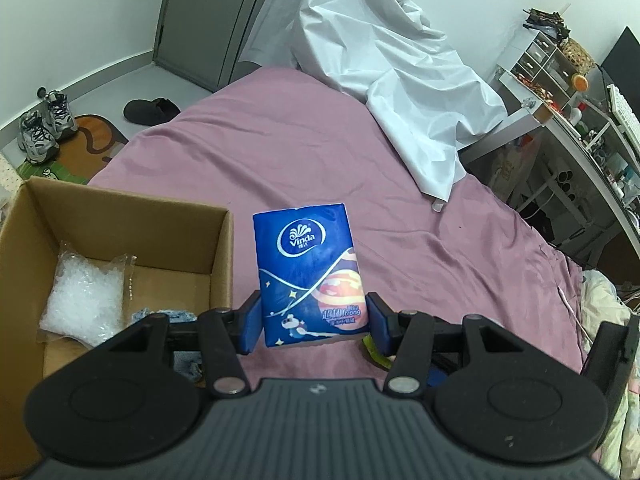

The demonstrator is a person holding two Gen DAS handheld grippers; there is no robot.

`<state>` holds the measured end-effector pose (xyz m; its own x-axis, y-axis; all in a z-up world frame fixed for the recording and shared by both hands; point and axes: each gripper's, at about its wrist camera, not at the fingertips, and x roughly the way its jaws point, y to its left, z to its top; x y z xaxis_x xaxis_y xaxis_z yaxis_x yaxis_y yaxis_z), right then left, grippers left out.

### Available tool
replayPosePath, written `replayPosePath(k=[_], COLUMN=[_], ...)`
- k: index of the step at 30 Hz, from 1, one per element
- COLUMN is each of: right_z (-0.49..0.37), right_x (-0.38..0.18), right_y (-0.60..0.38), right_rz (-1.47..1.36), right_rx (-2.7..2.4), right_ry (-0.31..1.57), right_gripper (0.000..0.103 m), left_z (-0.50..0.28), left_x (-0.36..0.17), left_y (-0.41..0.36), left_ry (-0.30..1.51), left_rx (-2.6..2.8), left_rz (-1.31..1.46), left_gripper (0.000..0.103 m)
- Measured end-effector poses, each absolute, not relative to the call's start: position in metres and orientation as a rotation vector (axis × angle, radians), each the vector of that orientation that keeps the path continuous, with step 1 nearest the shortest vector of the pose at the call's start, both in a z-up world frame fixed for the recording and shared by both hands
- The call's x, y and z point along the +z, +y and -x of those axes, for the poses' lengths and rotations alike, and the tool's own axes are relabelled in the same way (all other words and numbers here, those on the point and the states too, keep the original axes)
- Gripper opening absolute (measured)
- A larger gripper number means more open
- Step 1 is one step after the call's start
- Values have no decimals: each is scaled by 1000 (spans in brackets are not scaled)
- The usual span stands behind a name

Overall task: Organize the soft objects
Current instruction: 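Grasp the plush burger with the right gripper while the left holds the tissue pack, then carry the tissue pack with the left gripper and burger with the right over the box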

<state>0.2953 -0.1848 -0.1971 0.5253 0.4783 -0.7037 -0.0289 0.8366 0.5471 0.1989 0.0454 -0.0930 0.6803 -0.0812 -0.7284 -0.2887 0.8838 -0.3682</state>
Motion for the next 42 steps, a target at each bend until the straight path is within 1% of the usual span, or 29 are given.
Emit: replayPosePath(k=[1,2,3,4,5,8,15,26,42], right_z=[-296,-297,-298,-299,-298,-294,-276,-244,-221], right_x=[-199,-200,-201,-203,-202,-197,-182,-143,-107], right_y=[-183,-181,-180,-180,-181,-187,-198,-211,-196], right_rz=[-508,-494,-474,-471,-477,-473,-507,-536,-503], right_rx=[302,283,274,279,282,296,354,446,532], right_ry=[986,993,1006,1020,1016,1005,985,907,822], right_gripper=[70,53,40,31,27,22,20,20,20], left_z=[-199,-198,-198,-197,-197,-195,-188,-167,-138], left_x=[-93,-94,-94,-94,-93,-93,-86,-71,-56], left_y=[46,47,48,48,48,48,44,46,62], left_ry=[823,823,823,823,822,820,807,776,733], left_rx=[125,128,131,134,137,140,133,141,162], left_rz=[486,487,489,490,492,493,491,505,514], left_gripper=[52,52,52,52,52,52,52,52,52])
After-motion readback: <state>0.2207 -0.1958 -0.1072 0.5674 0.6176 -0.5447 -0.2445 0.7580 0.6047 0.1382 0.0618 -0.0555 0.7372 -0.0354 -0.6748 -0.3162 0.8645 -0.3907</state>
